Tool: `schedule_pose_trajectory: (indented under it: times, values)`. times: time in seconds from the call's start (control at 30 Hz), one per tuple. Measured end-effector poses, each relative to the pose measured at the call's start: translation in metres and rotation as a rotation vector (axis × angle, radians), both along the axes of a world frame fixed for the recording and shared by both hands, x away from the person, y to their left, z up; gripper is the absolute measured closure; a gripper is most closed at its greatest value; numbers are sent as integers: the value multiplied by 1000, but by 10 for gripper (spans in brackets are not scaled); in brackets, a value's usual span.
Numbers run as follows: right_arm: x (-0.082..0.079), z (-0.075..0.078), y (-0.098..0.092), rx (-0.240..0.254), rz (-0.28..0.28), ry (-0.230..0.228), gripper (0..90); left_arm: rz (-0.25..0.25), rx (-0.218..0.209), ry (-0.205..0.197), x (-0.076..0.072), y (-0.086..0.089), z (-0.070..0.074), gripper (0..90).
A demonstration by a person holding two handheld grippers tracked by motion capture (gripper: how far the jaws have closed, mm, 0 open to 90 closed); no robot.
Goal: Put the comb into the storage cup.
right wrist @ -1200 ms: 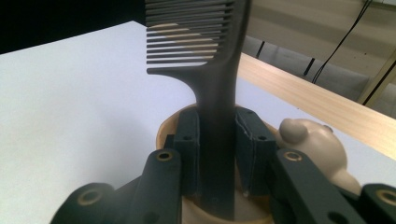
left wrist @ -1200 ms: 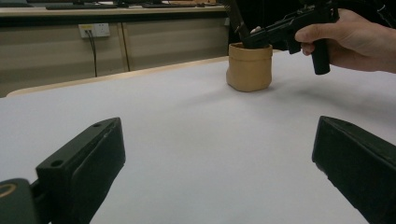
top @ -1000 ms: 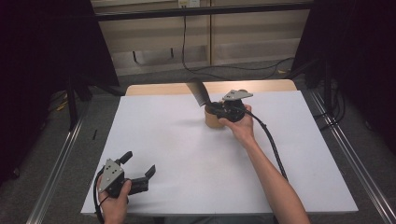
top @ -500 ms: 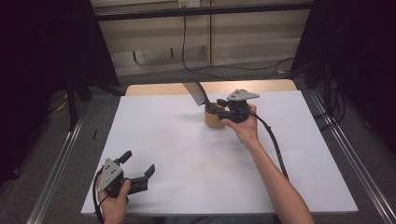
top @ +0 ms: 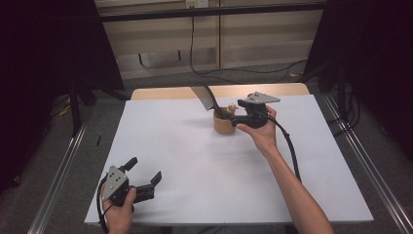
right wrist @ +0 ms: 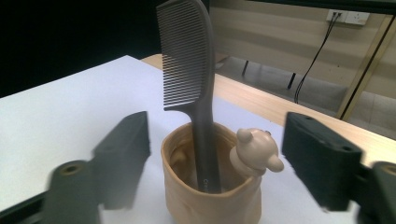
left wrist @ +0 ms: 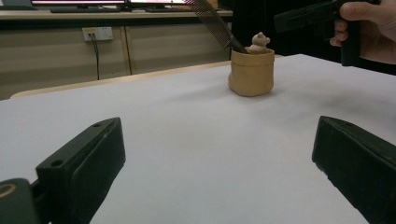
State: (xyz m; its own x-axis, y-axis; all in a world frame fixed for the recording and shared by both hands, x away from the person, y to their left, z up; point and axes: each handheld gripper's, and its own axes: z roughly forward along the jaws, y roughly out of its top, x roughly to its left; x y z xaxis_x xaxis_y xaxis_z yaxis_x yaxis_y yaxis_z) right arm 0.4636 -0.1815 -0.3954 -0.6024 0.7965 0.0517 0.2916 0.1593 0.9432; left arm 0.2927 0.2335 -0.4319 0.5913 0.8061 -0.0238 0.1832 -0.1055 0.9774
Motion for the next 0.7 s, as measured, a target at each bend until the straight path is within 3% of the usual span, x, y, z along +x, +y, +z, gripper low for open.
schedule_pose_trajectory:
  times: [0.17,0.37,0.47,0.7]
  values:
    - [-3,3,-2,13,-8,4,120,7,-3,-3,1,-1,0,27]
    - [-8,0,-6,17,-8,7,83,22,18,-9,2,-2,0,27]
    - [-10,1,-9,26,-17,5,69,24,-8,-2,2,-1,-1,27]
    - [-19,1,-13,58,-47,33,40,24,-14,3,5,-1,-2,27]
